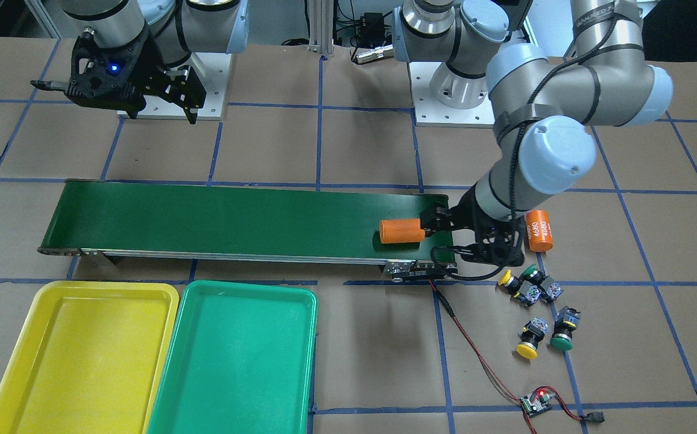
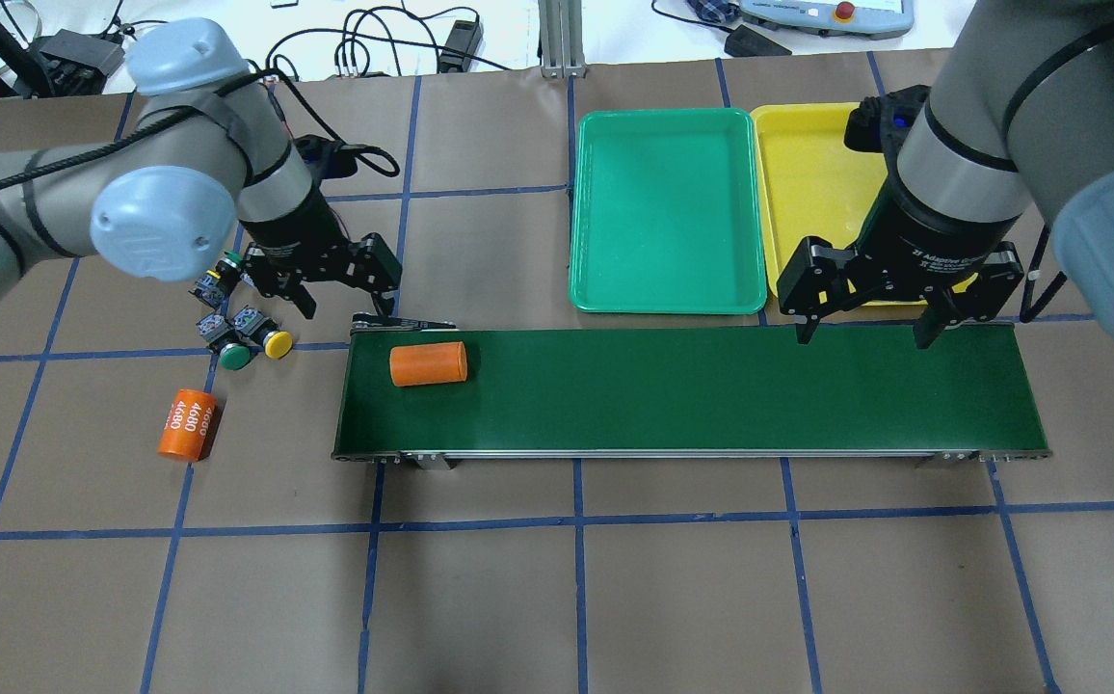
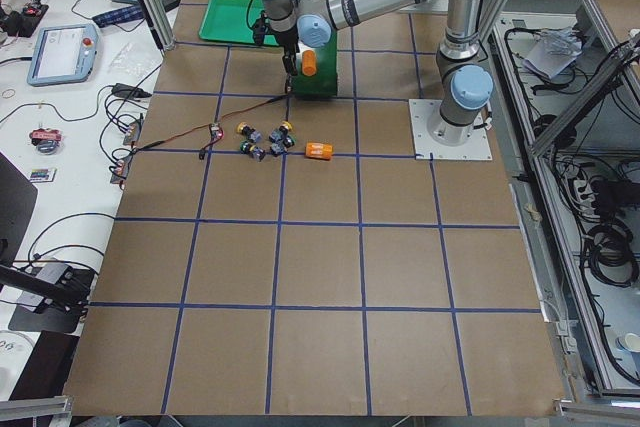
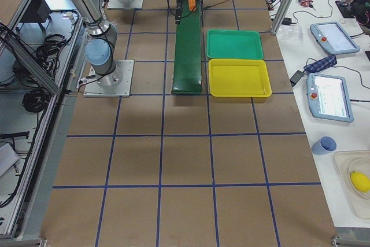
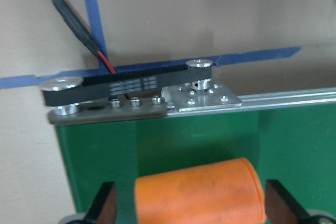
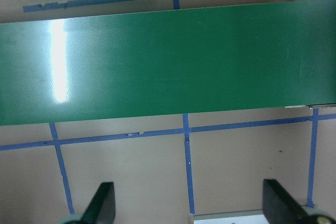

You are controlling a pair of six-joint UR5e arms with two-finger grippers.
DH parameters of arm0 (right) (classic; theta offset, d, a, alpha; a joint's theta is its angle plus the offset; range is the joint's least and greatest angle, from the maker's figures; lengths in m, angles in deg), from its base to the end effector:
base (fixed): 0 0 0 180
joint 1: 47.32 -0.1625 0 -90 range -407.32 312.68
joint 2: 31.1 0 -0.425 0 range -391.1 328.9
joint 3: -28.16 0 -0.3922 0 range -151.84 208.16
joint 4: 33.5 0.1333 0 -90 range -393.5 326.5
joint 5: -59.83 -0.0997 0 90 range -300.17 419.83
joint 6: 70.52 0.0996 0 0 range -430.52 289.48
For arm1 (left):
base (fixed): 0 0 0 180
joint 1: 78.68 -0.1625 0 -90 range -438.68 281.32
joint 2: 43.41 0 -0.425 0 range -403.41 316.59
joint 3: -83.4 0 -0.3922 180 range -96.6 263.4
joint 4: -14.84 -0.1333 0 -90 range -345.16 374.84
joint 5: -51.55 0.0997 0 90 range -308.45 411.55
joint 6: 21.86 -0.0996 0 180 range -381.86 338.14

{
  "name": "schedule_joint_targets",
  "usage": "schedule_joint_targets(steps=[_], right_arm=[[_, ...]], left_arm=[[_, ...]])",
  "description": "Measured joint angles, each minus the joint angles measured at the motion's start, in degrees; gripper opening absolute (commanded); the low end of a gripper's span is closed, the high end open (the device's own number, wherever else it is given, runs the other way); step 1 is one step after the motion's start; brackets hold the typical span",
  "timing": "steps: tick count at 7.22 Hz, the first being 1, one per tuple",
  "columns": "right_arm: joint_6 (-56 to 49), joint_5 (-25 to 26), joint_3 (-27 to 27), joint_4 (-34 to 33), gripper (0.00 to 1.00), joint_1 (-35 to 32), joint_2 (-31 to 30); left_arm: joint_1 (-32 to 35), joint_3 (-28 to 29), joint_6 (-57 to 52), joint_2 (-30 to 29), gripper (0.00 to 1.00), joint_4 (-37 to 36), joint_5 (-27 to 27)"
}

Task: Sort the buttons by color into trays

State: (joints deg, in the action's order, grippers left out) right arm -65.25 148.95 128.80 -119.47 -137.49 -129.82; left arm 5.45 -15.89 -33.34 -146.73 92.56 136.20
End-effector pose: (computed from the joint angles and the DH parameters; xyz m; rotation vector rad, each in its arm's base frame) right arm 0.1361 -0.4160 0.4601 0.1404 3.1238 0.1635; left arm -0.0866 -0.5520 0.3098 -0.1347 -3.0093 -0.2479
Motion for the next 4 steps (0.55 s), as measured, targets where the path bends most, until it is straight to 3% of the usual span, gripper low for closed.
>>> schedule_joint_targets(steps=[2,4], right_arm=[[0.0,0.0,0.0,-0.1,1.00,0.0,0.0],[0.0,0.0,0.0,0.0,1.00,0.0,0.0]], left_arm=[[-12.6,-2.8,-18.3,1.0,1.00,0.8,0.0],[-22.9,-9.7,-33.3,0.6,1.00,-4.7,0.0]])
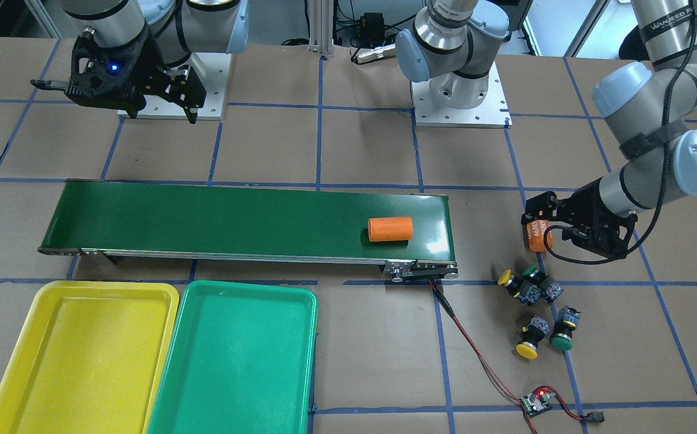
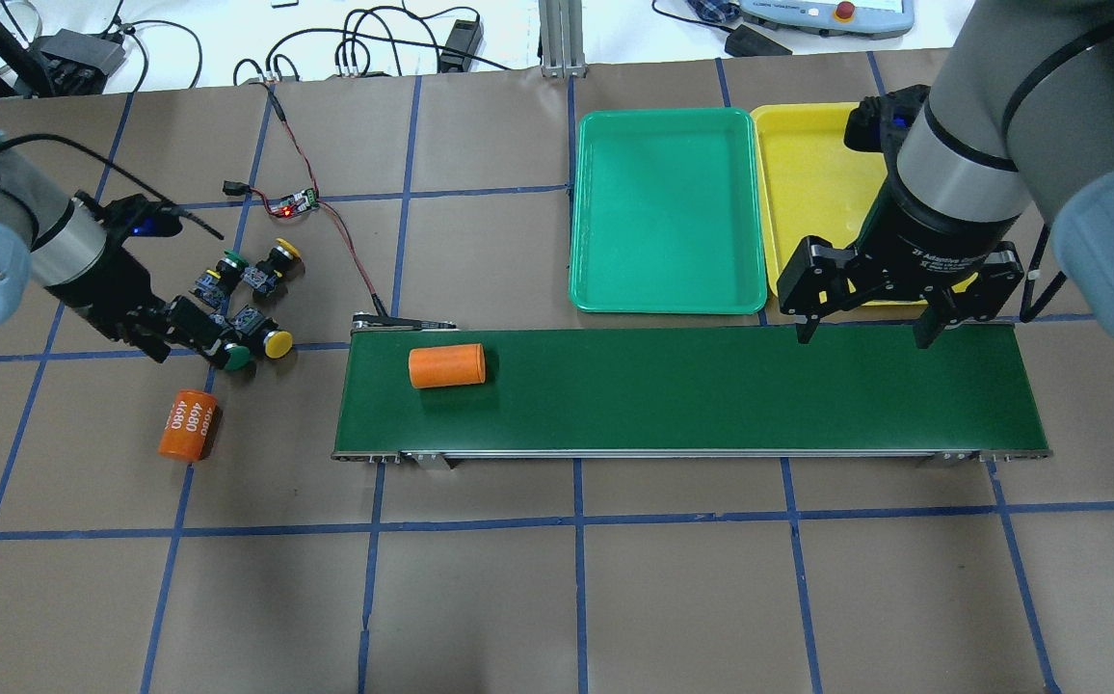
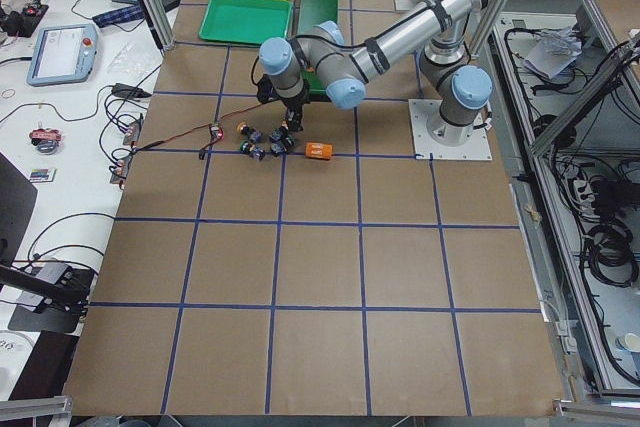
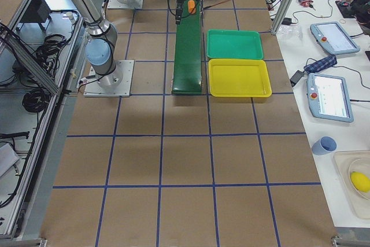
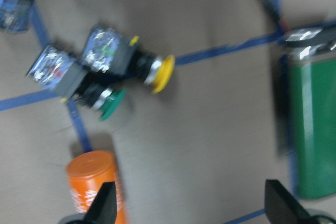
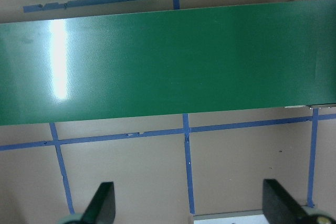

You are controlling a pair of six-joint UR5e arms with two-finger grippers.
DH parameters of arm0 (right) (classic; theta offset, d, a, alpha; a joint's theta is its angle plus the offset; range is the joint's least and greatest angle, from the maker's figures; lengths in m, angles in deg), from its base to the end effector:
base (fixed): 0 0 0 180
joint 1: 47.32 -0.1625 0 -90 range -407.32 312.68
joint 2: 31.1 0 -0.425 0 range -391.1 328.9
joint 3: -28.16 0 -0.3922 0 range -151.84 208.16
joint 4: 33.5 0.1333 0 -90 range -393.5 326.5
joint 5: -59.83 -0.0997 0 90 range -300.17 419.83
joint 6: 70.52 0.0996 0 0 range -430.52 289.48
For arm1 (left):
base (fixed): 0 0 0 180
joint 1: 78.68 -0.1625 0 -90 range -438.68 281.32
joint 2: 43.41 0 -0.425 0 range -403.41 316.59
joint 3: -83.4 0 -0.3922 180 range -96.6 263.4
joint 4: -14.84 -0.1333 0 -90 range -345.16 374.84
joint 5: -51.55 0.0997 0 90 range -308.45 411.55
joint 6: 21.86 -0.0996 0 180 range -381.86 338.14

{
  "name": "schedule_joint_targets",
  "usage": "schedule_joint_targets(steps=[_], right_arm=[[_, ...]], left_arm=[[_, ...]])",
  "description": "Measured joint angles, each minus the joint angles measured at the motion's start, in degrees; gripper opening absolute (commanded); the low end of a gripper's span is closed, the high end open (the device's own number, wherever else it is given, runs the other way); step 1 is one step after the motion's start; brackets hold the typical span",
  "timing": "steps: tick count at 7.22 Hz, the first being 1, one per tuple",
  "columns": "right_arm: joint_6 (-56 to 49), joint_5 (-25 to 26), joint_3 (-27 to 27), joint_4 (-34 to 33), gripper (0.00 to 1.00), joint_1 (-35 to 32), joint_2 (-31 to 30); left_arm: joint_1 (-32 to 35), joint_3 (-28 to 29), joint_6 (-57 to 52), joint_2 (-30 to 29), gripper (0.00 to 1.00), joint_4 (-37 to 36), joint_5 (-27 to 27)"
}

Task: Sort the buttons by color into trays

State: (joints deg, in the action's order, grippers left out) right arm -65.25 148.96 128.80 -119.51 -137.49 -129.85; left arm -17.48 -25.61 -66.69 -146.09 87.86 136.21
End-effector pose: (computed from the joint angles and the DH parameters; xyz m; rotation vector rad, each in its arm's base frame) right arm 0.1360 -0.4159 0.4603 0.1403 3.1240 0.1615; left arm 0.1151 -0.5053 0.2499 -0.3878 -2.8796 -0.2191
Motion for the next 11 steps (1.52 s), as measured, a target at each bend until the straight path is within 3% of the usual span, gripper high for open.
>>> schedule_joint_targets(steps=[2,6,7,10,11], right_arm=[[0.0,-0.1,0.0,0.0,1.00,0.0,-0.1],[0.1,-0.2,-0.1,-0.1,1.00,0.0,-0.1],[0.1,-0.2,-0.1,-0.1,1.00,0.0,-0.1],[0.1,0.0,-0.1,-0.1,1.00,0.0,-0.1],[0.1,0.0,-0.1,0.0,1.00,0.0,-0.1]], left_arm=[[-4.5,-5.5,-4.7,0.1,1.00,-6.1,1.9],[-5.0,-12.7,-2.1,-1.5,0.74,-17.5,3.6],[-5.0,-13.3,-1.3,-1.7,0.68,-19.3,3.7],[-4.9,-13.7,-0.6,-2.3,0.67,-20.8,3.7],[-4.8,-13.7,-0.5,-2.4,0.56,-20.9,3.7]])
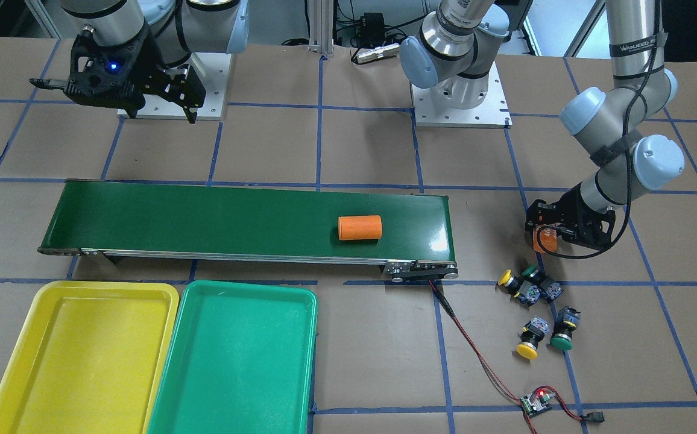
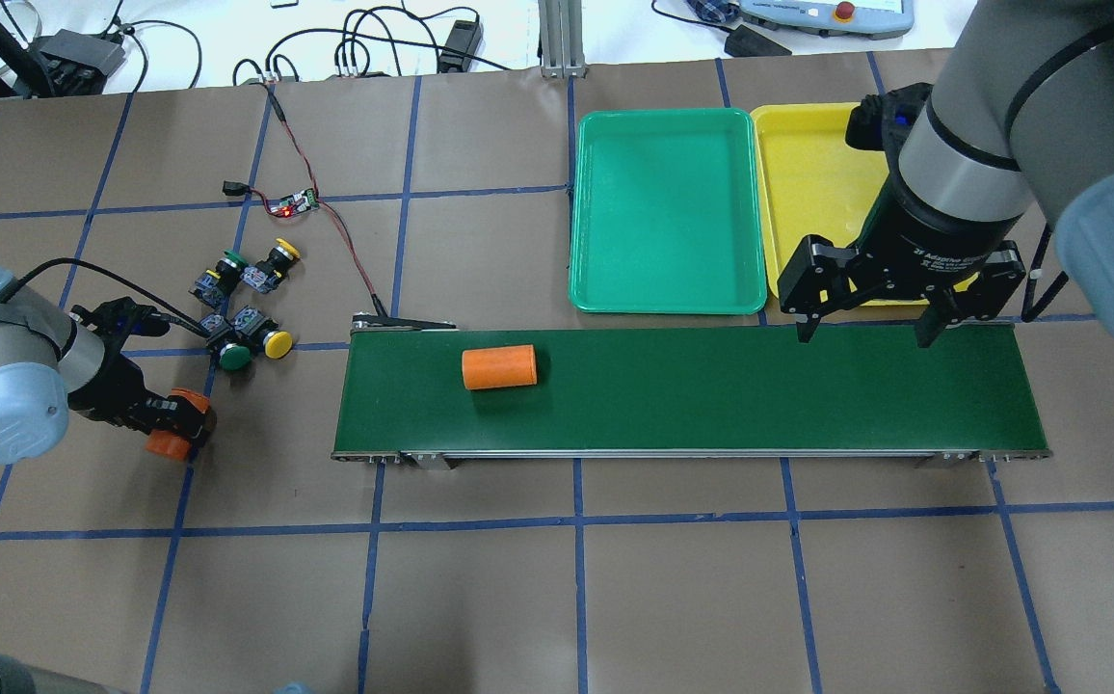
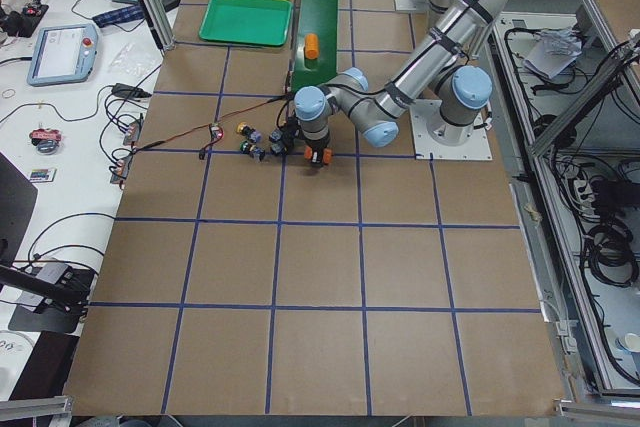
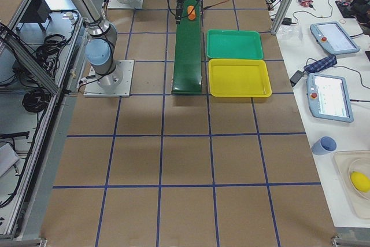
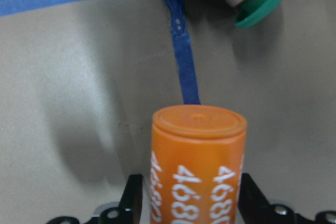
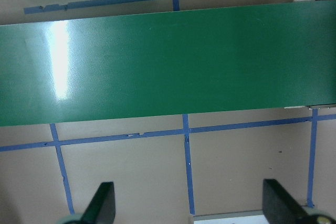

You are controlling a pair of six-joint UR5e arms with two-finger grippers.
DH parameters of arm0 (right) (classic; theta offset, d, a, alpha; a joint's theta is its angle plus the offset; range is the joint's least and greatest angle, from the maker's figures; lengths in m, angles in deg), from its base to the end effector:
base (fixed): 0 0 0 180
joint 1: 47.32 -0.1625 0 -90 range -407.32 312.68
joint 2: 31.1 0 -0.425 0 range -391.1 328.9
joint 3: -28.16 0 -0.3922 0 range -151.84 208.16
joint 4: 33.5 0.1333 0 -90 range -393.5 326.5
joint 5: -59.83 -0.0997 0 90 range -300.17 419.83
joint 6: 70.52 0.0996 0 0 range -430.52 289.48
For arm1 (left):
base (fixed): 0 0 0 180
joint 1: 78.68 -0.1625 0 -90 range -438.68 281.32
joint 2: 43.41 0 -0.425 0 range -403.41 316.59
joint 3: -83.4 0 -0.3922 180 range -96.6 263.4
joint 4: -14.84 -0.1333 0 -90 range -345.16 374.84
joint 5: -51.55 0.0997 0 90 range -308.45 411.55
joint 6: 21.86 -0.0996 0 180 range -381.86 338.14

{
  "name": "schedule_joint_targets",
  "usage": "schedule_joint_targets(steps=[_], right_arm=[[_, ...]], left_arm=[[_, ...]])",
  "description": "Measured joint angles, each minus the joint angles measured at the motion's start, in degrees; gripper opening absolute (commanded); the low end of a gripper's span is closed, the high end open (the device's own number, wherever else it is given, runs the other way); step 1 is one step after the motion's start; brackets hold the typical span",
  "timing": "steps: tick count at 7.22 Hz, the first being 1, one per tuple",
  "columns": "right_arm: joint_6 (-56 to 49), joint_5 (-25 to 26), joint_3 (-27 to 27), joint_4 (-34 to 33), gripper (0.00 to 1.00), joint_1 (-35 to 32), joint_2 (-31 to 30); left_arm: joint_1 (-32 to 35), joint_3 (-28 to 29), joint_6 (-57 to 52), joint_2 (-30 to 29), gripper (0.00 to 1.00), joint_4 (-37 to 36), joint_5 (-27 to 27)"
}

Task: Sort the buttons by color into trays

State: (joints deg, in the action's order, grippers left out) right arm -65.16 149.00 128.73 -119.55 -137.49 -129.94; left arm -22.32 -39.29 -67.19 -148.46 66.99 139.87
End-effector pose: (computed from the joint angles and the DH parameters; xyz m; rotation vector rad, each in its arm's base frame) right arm 0.1360 -0.4157 0.4616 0.1427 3.1248 0.1561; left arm 0.1388 -0.4545 0.1675 -0.3022 -2.9892 -0.1726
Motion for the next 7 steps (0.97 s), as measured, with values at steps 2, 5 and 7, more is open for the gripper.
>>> schedule_joint_targets(steps=[2,5,7], right_arm=[[0.0,0.0,0.1,0.1,1.00,0.0,0.0],[0.0,0.0,0.1,0.1,1.00,0.0,0.0],[0.0,0.0,0.1,0.1,1.00,0.0,0.0]], left_arm=[[0.7,-0.1,0.2,-0.5,0.00,0.0,0.0],[1.9,-0.1,3.5,-0.3,0.00,0.1,0.6],[3.2,1.0,4.2,2.1,0.00,1.1,2.1]])
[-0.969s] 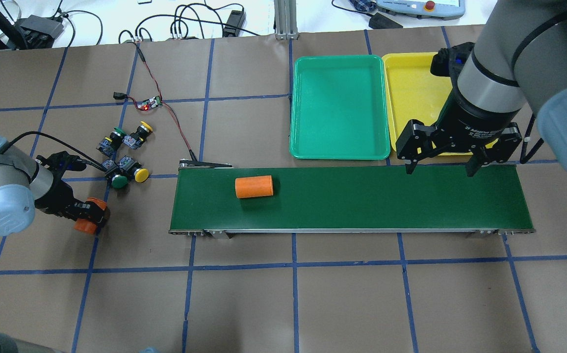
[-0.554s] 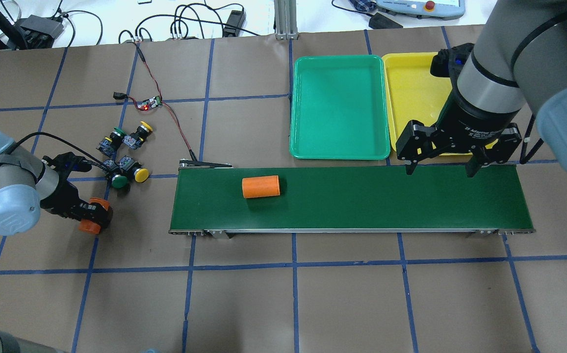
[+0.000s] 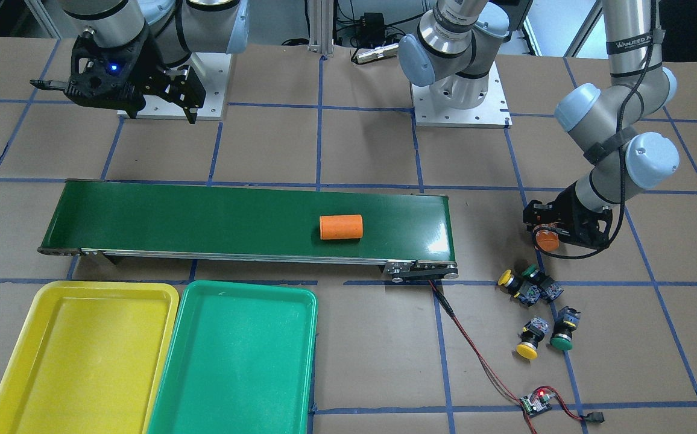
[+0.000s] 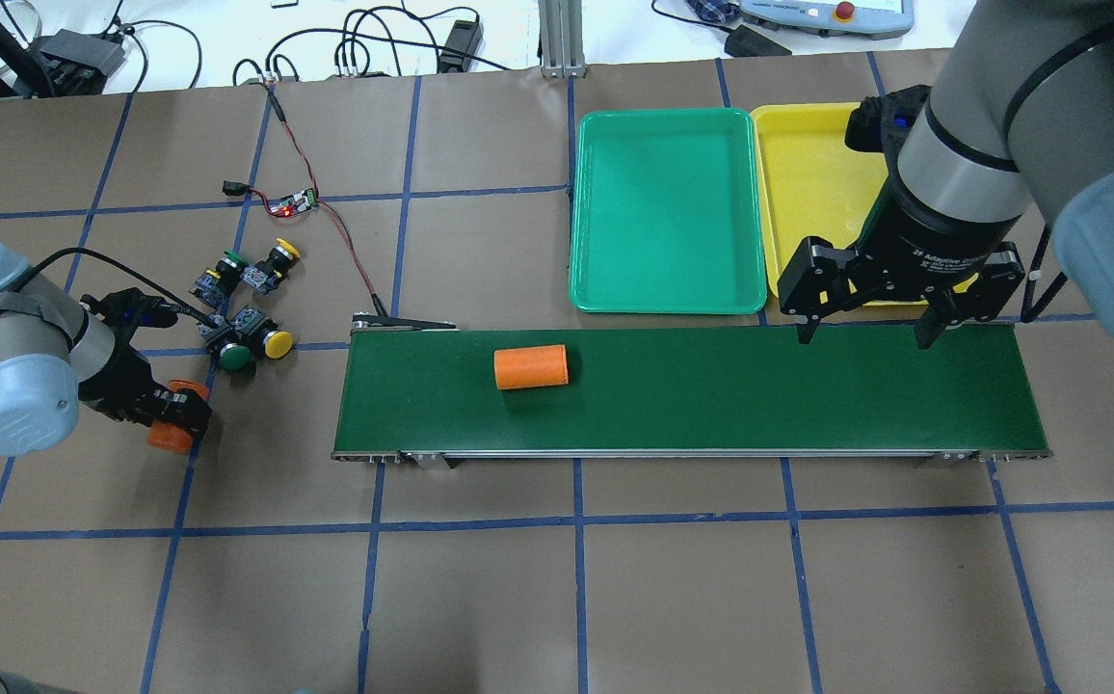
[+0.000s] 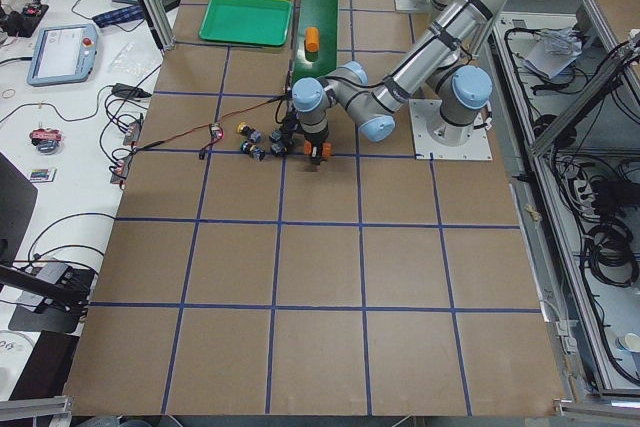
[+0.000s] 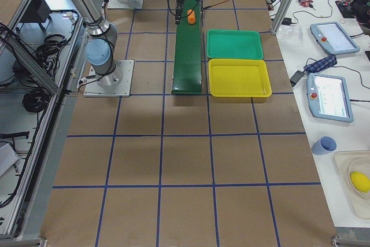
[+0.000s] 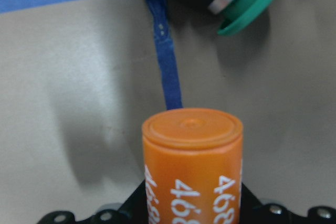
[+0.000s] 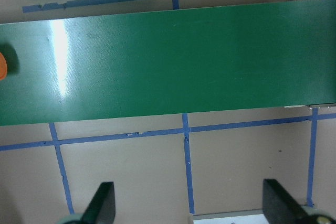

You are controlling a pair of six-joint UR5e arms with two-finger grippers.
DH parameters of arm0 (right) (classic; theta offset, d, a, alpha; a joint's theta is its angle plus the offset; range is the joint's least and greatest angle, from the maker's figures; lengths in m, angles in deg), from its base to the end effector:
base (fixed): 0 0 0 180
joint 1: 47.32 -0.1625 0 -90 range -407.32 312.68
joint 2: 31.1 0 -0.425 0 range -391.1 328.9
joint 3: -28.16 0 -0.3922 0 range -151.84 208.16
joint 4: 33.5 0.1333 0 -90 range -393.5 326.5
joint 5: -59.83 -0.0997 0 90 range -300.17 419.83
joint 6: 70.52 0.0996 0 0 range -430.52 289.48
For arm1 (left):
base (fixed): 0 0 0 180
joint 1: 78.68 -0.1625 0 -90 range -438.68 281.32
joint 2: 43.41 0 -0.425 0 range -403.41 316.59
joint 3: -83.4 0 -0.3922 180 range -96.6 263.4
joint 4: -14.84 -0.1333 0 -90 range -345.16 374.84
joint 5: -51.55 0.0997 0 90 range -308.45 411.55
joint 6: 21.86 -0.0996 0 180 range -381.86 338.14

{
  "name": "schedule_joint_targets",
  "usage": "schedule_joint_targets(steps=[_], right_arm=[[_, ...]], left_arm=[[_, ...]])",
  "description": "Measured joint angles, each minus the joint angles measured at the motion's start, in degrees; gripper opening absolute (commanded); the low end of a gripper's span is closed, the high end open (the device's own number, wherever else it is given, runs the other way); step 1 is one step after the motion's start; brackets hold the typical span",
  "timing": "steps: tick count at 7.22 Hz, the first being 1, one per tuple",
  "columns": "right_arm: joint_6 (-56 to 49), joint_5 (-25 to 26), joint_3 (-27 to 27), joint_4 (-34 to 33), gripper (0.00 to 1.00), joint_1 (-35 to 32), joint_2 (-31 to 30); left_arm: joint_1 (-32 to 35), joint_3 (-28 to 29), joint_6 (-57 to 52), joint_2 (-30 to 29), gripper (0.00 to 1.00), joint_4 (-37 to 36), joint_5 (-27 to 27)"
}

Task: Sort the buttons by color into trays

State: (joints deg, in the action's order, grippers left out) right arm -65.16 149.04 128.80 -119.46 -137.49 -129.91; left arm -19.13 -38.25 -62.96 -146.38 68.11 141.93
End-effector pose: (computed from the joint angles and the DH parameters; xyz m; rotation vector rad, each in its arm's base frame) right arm 0.1359 -0.4155 0.4607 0.1428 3.1254 0.1613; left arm 0.1186 -0.4635 0.1888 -0.2848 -3.0481 -0.1772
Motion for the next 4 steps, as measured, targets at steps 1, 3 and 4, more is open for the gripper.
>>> schedule_joint_targets(steps=[1,3,4], right_arm=[[0.0,0.0,0.0,0.0,1.00,0.0,0.0],[0.0,-0.1,0.0,0.0,1.00,0.0,-0.1],[0.0,0.0,0.0,0.0,1.00,0.0,-0.1]], left_arm=[[2.9,1.0,0.1,1.5,0.00,0.3,0.1],[14.8,3.5,-5.2,4.6,0.00,0.4,0.0],[20.2,5.0,-10.5,5.7,0.00,0.5,-0.3]])
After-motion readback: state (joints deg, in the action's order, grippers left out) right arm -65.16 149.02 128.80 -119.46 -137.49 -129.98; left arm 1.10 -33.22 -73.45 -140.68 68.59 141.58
